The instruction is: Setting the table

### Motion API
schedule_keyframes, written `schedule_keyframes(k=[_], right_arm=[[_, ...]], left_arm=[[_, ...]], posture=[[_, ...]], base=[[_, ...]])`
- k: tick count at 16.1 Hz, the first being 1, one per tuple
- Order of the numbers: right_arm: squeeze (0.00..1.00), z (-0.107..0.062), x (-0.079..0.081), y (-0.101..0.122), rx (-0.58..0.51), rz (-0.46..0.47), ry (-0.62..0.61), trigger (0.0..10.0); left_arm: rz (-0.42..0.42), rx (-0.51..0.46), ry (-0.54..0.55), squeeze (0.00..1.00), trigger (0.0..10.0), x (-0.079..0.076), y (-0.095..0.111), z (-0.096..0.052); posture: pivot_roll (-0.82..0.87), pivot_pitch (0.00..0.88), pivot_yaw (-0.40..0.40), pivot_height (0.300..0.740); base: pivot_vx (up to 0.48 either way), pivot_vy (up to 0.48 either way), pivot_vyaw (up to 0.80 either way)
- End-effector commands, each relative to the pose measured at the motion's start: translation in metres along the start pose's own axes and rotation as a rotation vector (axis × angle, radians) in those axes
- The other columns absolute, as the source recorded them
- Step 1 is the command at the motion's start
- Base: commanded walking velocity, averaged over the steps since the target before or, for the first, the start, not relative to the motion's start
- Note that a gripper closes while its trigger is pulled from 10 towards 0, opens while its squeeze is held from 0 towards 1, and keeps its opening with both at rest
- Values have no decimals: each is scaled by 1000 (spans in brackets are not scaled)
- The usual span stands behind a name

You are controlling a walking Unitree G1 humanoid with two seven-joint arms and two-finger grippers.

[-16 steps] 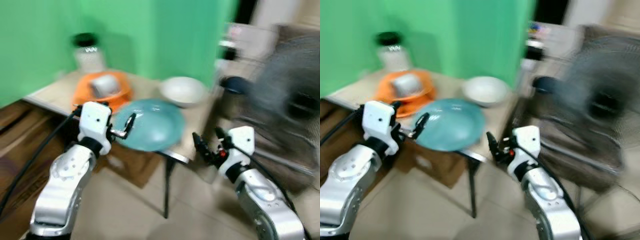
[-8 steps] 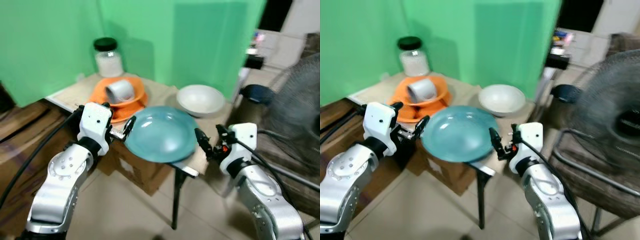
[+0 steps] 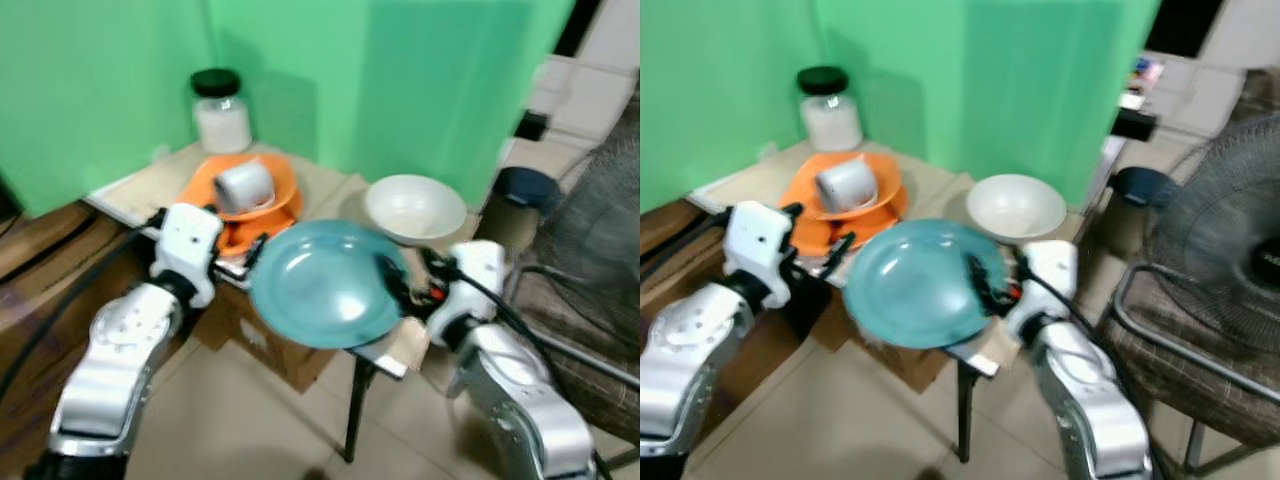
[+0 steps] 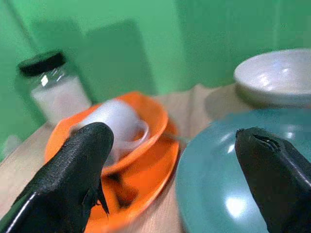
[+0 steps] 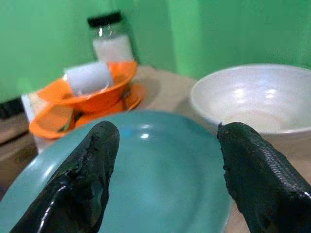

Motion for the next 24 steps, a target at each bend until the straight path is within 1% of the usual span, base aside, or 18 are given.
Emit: schedule_keyframes(k=[1, 3, 4, 5, 7, 8, 9, 11, 12, 14, 16, 17, 19, 20, 21, 24], right_arm=[[0, -3, -11, 2, 3, -5, -34, 10000], [0, -3, -14, 2, 16, -17, -33, 10000], [0, -2, -18, 1, 37, -9, -29, 10000], [0, -2, -20, 0, 54, -7, -28, 10000], [0, 0, -24, -2, 91, 5, 1, 10000], [1000, 1, -26, -2, 96, 16, 13, 10000], [1000, 4, -29, -3, 125, 41, 27, 10000], [1000, 13, -31, -3, 161, 66, 47, 10000], [1000, 15, -31, -3, 168, 84, 49, 10000], [1000, 19, -31, -3, 184, 131, 48, 10000], [1000, 25, -32, -5, 207, 198, 45, 10000], [1000, 28, -37, -8, 235, 231, 22, 10000], [1000, 31, -43, -13, 272, 222, -23, 10000], [1000, 32, -44, -17, 304, 230, -33, 10000], [0, 32, -43, -20, 324, 228, -31, 10000], [0, 30, -38, -30, 412, 218, -11, 10000]], left_arm=[[-2, -22, -51, 0, 10000, -11, 4, 3], [15, -20, -93, 0, 10000, -15, 3, 3], [34, -18, -149, 0, 10000, -21, 1, 2], [40, -10, -175, 0, 10000, -23, -2, 2], [100, 37, -269, 0, 10000, -32, -18, 0], [136, 64, -292, 0, 10000, -33, -27, 0], [174, 98, -317, 0, 10000, -33, -39, 1], [198, 123, -364, 0, 10000, -32, -51, 3], [208, 130, -377, 0, 10000, -32, -53, 3], [208, 139, -394, 0, 10000, -34, -58, 0], [206, 154, -421, 0, 10000, -38, -66, -4], [202, 155, -423, 0, 10000, -39, -71, -5], [191, 163, -419, 0, 10000, -39, -75, -5], [193, 174, -421, 0, 10000, -39, -78, -6], [194, 176, -422, 0, 10000, -40, -79, -7], [197, 172, -420, 0, 10000, -39, -80, -7]], posture=[[64, 0, 22, 740], [61, 0, 22, 740], [59, 0, 21, 740], [57, 0, 22, 740], [51, 0, 23, 740], [47, 0, 24, 740], [43, 0, 23, 740], [40, 0, 21, 740], [40, 0, 21, 740], [36, 0, 23, 740], [36, 0, 22, 740], [36, 0, 22, 740], [37, 0, 21, 740], [37, 0, 21, 740], [37, 0, 21, 740], [37, 0, 21, 740]], base=[[285, 0, 0], [131, 0, 0], [0, 0, 0], [0, 0, 0], [0, 0, 0], [0, 0, 0], [0, 0, 0], [0, 0, 0], [0, 0, 0], [0, 0, 0], [0, 0, 0], [0, 0, 0], [0, 0, 0], [0, 0, 0], [0, 0, 0], [0, 0, 0]])
Point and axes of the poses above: a point about 5 cm out from each wrist's last joint towards the gripper, its own z axis pointing out of the wrist towards the gripper, its own y axis along the axis of the wrist's last joint, x = y × z, the point moved 5 cm from there along z, pointing out of the wrist towards the gripper, and after that the axes turned 12 degrees about z, right-handed, at the moved point
